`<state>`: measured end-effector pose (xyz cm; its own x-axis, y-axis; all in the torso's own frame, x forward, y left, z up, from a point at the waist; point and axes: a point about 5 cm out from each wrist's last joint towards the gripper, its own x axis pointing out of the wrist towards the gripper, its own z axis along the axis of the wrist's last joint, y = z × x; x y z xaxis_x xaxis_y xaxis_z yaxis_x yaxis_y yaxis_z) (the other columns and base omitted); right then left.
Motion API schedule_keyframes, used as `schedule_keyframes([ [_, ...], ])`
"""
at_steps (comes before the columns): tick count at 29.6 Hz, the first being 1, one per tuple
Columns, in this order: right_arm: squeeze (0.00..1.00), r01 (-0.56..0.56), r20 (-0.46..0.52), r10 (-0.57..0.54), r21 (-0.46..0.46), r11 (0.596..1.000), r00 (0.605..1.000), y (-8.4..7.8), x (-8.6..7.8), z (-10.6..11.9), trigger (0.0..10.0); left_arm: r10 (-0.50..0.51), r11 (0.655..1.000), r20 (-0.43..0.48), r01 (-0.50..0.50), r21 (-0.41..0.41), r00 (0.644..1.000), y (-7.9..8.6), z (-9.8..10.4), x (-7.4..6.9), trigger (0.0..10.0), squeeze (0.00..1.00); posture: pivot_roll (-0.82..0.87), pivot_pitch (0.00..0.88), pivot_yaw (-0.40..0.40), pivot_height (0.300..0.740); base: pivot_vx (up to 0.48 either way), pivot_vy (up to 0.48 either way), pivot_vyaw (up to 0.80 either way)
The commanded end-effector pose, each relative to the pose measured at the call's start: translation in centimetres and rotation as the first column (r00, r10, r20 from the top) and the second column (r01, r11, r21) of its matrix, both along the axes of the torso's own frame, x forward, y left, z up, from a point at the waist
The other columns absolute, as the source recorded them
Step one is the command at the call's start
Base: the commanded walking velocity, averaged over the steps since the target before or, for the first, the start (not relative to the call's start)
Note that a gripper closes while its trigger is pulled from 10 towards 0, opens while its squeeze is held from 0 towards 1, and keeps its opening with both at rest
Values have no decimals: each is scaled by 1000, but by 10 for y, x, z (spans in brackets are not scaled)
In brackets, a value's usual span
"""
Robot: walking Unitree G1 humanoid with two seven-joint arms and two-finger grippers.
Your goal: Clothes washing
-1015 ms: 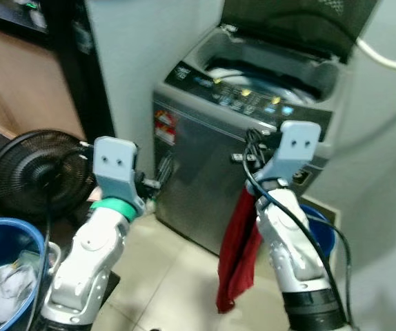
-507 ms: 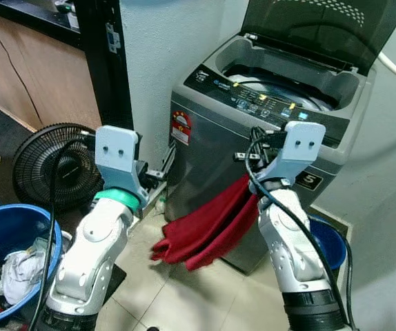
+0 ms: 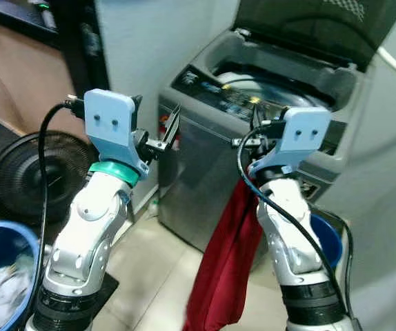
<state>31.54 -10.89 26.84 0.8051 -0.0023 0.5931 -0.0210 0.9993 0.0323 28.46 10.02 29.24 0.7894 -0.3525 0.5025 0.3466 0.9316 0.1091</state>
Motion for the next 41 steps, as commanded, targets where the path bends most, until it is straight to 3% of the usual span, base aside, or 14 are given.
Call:
schedule_keyframes([
  [1,0,-10,67,10,0,1000,998,6,-5,13,10000,6,1000,15,-6,8,1000,2,4,-2,10000,0,143,21,-30,740,472,0,0],
  [8,0,-13,58,14,-15,1000,998,7,-2,11,10000,-24,1000,45,24,9,999,-2,14,-4,10000,0,145,17,-30,740,472,0,0],
  [30,0,-17,42,18,-37,999,999,10,-1,4,10000,-47,999,51,46,10,998,-5,21,-7,10000,0,143,26,-27,740,469,0,0],
  [41,0,0,34,2,-49,999,999,7,2,3,10000,-116,993,-5,115,-16,993,-9,14,-9,10000,0,142,25,-30,740,61,0,0],
])
